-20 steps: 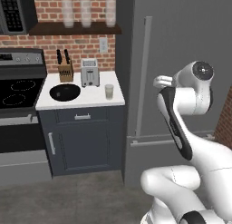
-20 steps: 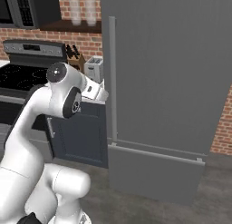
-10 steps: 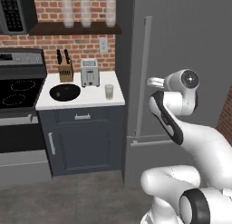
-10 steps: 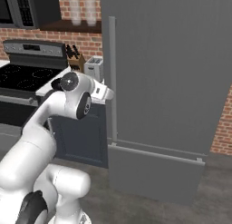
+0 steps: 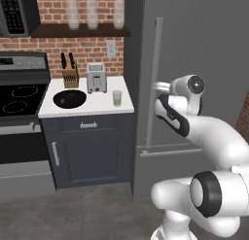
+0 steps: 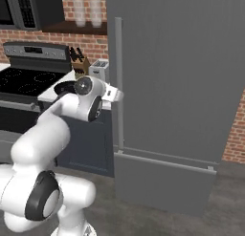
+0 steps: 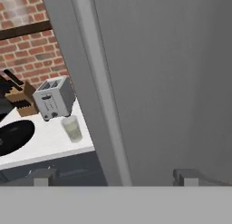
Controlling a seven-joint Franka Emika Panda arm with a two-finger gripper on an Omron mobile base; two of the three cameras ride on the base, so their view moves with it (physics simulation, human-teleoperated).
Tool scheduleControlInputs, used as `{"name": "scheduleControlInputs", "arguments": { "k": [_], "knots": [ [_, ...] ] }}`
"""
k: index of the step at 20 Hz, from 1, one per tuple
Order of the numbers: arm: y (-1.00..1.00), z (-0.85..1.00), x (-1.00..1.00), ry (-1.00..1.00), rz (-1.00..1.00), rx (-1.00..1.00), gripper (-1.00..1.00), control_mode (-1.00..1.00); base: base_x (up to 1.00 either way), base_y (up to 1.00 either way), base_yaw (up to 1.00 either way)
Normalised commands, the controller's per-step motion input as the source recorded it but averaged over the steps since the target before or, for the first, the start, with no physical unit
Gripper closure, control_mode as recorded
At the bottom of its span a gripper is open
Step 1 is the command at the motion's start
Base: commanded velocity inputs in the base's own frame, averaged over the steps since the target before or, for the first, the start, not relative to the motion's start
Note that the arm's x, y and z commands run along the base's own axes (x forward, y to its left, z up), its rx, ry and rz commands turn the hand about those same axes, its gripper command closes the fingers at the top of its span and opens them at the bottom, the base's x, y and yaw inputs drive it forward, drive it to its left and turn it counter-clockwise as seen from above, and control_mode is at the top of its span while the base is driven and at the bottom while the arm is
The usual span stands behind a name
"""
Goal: Grab a lemon wedge from the fridge and one ice cube from the ice bowl, and put them in the glass of lemonade.
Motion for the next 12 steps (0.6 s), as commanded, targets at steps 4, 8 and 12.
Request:
{"name": "scheduleControlInputs", "arguments": {
  "k": [4,8,12],
  "knots": [
    [0.0,-0.16,0.62,-0.02,0.0,0.0,-1.0,-1.0,0.0,0.0,0.0],
    [0.0,-0.11,0.64,0.0,0.0,0.0,-1.0,-1.0,0.0,0.0,0.0],
    [0.0,-0.23,0.67,-0.01,0.0,0.0,-1.0,-1.0,0.0,0.0,0.0]
  ]
}}
